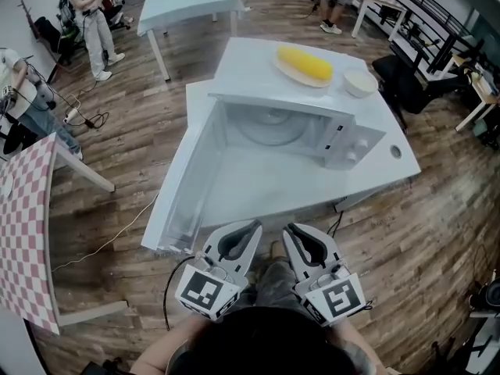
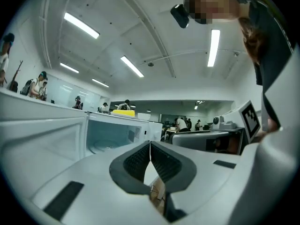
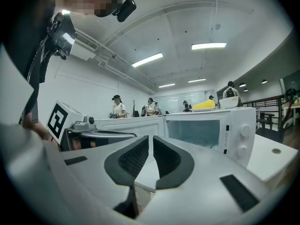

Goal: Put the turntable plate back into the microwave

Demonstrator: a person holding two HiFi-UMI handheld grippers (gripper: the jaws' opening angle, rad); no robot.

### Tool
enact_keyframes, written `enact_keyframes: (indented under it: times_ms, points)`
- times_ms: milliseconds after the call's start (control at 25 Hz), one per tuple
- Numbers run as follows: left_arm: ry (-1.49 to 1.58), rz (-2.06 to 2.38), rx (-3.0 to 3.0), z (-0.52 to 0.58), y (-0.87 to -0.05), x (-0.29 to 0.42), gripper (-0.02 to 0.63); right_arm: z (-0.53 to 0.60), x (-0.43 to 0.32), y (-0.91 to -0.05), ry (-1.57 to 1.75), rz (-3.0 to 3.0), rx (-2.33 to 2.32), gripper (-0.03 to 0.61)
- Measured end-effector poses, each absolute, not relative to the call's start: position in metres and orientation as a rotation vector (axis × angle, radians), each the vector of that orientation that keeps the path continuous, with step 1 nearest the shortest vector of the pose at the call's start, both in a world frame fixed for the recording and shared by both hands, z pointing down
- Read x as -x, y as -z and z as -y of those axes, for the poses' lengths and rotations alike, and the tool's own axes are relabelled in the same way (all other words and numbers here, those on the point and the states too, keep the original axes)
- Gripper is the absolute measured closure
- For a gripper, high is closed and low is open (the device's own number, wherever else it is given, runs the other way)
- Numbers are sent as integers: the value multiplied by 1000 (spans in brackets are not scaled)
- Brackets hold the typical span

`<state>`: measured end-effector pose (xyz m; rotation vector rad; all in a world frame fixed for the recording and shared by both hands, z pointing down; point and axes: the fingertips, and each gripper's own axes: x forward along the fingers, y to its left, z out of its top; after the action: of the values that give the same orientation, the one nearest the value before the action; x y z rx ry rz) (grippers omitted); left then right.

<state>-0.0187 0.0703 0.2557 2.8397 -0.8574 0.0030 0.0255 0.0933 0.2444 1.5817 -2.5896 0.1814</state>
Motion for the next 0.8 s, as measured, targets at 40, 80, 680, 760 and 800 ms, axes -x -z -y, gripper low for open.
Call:
enact_keyframes:
  times_ms: [40,80,680,760,800]
  points:
    - [-15,877,-2860,-71,-254,21,597,-94,-26,-244,-180,2589,-1592,531]
    - [-24,897,-2875,-72,-252,23,597,-93,-27,-243,-175,2590,-1603,531]
    - [-97,934,-2899,-90,-254,22,597,-111,-12,-240,-86,2627,-1505,532]
    - [-94,934,-2883,-91,-256,24,597,-112,-14,-243,-105,2619,-1503,534]
    - [-92,935,-2881,-92,-257,24,597,-112,-14,-245,-113,2616,-1501,534]
